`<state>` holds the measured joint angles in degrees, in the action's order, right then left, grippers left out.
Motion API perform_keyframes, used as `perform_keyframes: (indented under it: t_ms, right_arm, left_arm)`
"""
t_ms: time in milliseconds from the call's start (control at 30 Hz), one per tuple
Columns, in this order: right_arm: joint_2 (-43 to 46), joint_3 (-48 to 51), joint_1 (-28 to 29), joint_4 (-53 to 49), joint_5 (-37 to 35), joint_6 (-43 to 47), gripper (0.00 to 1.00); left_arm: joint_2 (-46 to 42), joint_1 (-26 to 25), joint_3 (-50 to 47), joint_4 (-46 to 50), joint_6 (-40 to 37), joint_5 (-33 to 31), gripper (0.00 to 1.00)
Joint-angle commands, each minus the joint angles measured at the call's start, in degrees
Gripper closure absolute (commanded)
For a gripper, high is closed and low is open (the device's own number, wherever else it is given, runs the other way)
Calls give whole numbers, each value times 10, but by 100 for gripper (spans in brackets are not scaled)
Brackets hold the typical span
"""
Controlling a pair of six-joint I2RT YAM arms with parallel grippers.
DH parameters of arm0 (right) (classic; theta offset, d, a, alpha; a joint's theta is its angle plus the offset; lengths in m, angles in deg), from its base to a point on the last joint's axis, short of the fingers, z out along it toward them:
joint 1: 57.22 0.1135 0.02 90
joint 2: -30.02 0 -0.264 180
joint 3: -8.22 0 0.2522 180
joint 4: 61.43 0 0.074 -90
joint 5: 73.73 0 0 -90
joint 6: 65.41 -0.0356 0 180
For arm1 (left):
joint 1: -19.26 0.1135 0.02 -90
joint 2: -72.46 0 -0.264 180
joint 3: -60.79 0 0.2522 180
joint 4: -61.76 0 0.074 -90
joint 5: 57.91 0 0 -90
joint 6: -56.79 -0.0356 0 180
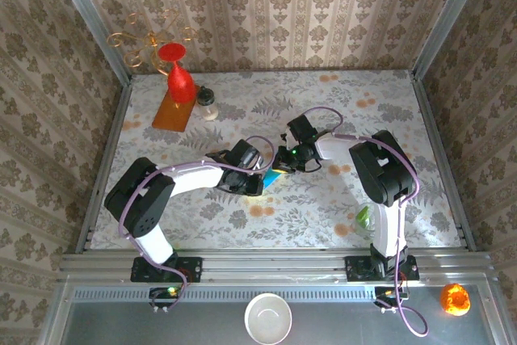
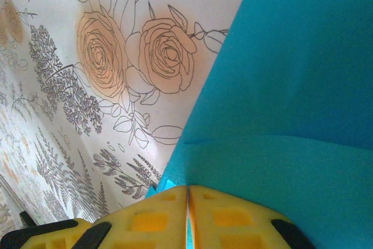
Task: Fold a paper plane with a square sheet of paper (pick it up from the middle)
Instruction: Fold the wing for the fifth time at the center of the table.
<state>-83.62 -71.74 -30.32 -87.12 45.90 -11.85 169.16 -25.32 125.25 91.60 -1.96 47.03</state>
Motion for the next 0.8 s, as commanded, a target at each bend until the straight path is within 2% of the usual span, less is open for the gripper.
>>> perform_keyframes:
  t_ms: [0, 233, 367, 767]
  right_arm:
    - [7, -2, -9, -17, -9, -7, 84]
    - [66, 9, -6, 12, 42, -12, 80]
    - [62, 31, 3, 32, 61, -28, 84]
    - [25, 49, 24, 59, 56, -44, 86]
  left_arm:
    - [22, -4, -5, 9, -1, 14, 82]
    - [22, -2, -11, -1, 3, 19, 82]
    - [22, -2, -11, -4, 4, 22, 82]
    - [22, -1, -16, -15, 10, 31, 82]
